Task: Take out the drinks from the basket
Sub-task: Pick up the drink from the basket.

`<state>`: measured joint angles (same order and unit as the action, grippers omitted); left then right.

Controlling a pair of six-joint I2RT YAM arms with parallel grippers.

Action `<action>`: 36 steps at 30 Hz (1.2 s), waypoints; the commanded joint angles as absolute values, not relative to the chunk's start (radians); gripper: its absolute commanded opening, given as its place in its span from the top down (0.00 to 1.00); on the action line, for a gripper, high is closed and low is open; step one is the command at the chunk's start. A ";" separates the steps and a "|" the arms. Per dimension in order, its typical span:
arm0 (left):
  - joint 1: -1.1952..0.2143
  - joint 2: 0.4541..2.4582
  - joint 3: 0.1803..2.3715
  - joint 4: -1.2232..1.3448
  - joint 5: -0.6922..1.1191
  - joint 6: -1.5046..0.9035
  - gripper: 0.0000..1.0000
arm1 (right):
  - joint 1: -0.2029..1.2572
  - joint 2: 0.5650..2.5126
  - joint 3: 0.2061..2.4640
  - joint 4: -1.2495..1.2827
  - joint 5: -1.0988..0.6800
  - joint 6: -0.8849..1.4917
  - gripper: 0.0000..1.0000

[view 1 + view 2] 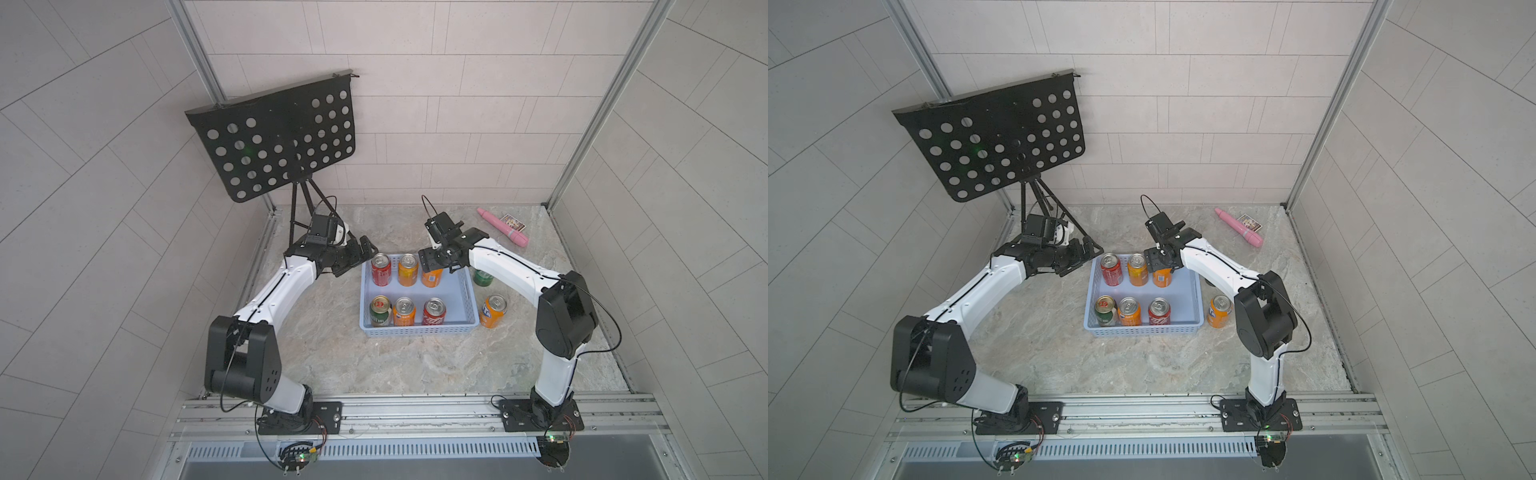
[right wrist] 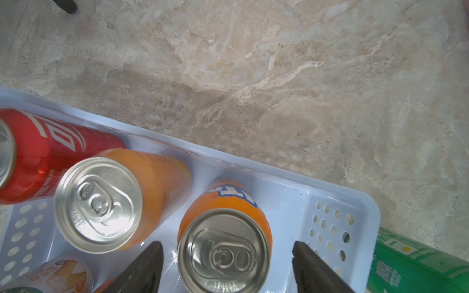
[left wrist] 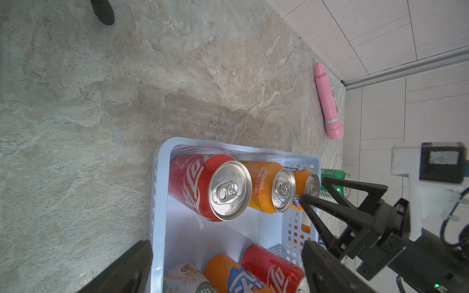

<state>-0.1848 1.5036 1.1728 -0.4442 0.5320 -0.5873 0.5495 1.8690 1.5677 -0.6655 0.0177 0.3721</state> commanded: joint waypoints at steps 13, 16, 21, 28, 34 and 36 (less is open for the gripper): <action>-0.172 1.493 1.192 -0.442 0.545 -0.591 0.00 | 0.554 1.963 1.610 -0.693 0.049 0.384 0.22; -0.172 1.493 1.191 -0.439 0.549 -0.592 0.00 | 0.554 1.969 1.605 -0.695 0.049 0.388 0.23; -0.169 1.497 1.190 -0.436 0.553 -0.595 0.00 | 0.554 1.975 1.594 -0.690 0.050 0.390 0.25; -0.169 1.497 1.189 -0.436 0.555 -0.597 0.00 | 0.554 1.982 1.590 -0.691 0.050 0.394 0.37; -0.168 1.500 1.189 -0.433 0.558 -0.599 0.00 | 0.554 1.958 1.586 -0.703 0.071 0.393 0.57; -0.167 1.501 1.190 -0.431 0.563 -0.600 0.00 | 0.554 1.945 1.585 -0.710 0.078 0.391 0.63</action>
<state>-0.1741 1.5036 1.1728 -0.4393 0.5541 -0.5972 0.5518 1.9583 1.5913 -0.6666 0.0319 0.3832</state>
